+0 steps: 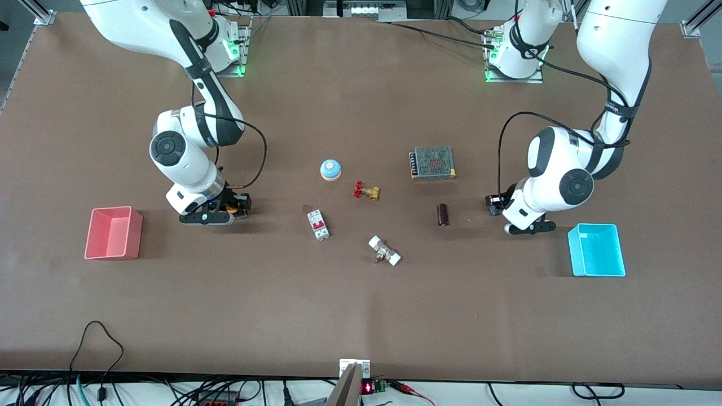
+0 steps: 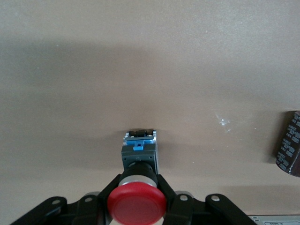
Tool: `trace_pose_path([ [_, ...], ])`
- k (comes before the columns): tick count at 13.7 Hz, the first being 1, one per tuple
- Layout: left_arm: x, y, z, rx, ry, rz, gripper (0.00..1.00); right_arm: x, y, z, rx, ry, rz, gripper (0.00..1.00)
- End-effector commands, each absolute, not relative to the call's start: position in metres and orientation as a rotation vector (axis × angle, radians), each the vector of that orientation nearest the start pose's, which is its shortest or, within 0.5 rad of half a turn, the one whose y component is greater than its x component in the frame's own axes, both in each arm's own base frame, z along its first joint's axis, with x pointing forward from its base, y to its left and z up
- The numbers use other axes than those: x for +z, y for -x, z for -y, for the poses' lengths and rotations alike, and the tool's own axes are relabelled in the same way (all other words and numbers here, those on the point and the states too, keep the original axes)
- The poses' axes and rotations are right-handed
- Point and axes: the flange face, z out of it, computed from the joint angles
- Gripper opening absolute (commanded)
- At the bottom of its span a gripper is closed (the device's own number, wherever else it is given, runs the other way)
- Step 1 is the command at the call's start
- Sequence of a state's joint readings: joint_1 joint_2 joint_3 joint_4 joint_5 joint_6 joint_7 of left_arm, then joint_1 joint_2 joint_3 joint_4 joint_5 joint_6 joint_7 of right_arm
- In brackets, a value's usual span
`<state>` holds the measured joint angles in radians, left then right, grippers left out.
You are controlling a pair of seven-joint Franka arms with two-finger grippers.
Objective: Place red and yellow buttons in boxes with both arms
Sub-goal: 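Carry the yellow button to the pink box while the left gripper carries the red button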
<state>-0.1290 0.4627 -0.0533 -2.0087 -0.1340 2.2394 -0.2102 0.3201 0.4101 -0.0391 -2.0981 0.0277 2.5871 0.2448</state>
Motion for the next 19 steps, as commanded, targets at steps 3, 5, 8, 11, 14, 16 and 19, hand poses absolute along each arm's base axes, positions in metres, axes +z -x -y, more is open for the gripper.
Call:
trace_pose_path([
  [3,0.255,-0.572,0.122,0.311,3.218,0.170,0.14,0.277,-0.591,-0.169,-0.165,3.104,0.083,0.15],
  [5,0.290,-0.579,0.106,0.211,3.228,0.203,0.13,0.329,-0.604,-0.152,-0.149,3.109,0.144,0.15],
  [8,0.334,-0.590,0.056,0.056,3.162,0.206,0.13,0.383,-0.608,-0.082,-0.157,3.108,0.206,0.15],
  [11,0.351,-0.603,-0.001,-0.025,3.084,0.201,0.13,0.404,-0.618,-0.013,-0.159,3.112,0.278,0.15],
  [14,0.351,-0.617,-0.061,-0.040,3.069,0.079,0.12,0.389,-0.622,0.046,-0.135,3.130,0.317,0.15],
  [16,0.342,-0.629,-0.079,-0.036,3.076,0.057,0.12,0.367,-0.627,0.075,-0.095,3.152,0.246,0.15],
  [19,0.309,-0.642,-0.103,0.012,3.085,0.066,0.11,0.344,-0.629,0.111,-0.122,3.191,0.159,0.15],
])
